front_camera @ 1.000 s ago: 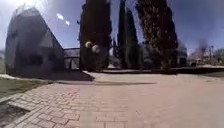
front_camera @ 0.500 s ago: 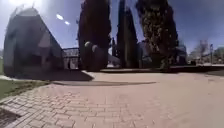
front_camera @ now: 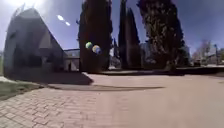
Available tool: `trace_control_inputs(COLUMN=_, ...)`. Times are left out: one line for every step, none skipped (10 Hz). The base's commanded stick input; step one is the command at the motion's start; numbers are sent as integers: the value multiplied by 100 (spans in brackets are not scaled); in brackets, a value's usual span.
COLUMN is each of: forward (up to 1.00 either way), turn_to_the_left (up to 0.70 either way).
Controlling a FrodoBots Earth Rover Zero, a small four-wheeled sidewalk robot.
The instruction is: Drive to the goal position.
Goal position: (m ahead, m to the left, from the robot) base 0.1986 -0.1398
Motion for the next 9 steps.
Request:
trace_control_inputs(forward=54, turn_to_the_left=0)
trace_control_inputs(forward=39, turn_to_the_left=0)
trace_control_inputs(forward=24, turn_to_the_left=0)
trace_control_inputs(forward=7, turn_to_the_left=0)
trace_control_inputs(forward=0, turn_to_the_left=0)
trace_control_inputs(forward=0, turn_to_the_left=0)
trace_control_inputs(forward=0, turn_to_the_left=0)
trace_control_inputs(forward=0, turn_to_the_left=0)
trace_control_inputs(forward=0, turn_to_the_left=0)
